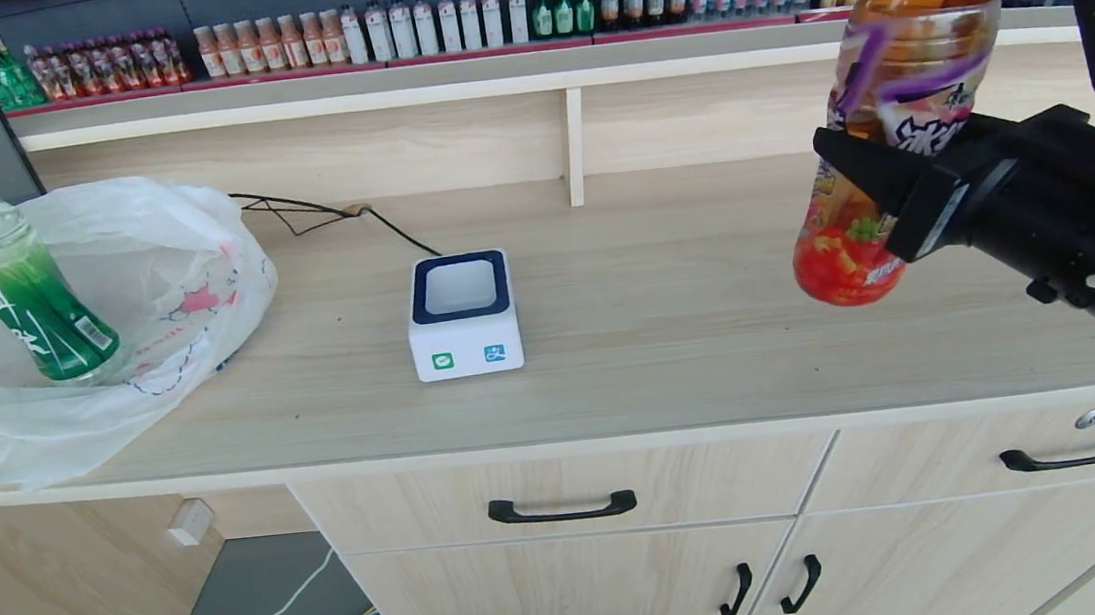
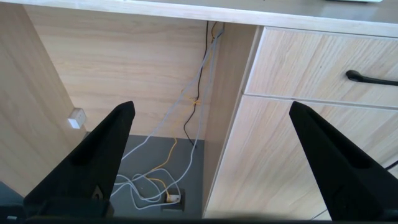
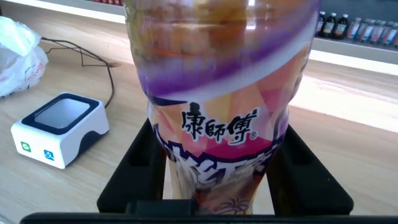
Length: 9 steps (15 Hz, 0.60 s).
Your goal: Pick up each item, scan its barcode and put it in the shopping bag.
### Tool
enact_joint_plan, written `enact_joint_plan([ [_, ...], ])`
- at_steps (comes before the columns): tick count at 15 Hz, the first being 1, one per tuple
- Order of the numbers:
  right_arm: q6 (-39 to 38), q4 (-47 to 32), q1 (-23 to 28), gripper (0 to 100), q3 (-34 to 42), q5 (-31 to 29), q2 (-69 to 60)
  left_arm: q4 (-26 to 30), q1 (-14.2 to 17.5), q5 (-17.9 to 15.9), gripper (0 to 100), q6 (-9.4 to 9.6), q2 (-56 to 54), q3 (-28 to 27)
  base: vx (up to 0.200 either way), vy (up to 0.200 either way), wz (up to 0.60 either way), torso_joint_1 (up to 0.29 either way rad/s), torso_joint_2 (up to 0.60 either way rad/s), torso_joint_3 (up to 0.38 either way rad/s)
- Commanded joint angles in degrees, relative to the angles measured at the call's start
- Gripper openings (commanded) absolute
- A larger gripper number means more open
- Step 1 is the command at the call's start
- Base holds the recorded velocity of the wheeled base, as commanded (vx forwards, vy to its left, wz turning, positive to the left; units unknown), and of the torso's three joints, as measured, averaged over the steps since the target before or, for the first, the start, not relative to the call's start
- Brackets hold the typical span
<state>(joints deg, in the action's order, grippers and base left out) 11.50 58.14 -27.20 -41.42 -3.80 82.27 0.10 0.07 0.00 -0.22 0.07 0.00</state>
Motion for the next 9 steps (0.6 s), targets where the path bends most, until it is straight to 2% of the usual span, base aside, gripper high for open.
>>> enact_joint_plan([
  [1,0.02,0.05,-0.31,0,5.12,-0.06,-6.69,-0.01,0.01,0.00,100,-0.04,0.01,0.00,0.000,0.000,0.00,0.000,0.00,0.000],
  [9,0.11,0.05,-0.31,0,14.62,-0.15,-18.55,-0.01,0.01,0.00,100,-0.04,0.01,0.00,0.000,0.000,0.00,0.000,0.00,0.000],
])
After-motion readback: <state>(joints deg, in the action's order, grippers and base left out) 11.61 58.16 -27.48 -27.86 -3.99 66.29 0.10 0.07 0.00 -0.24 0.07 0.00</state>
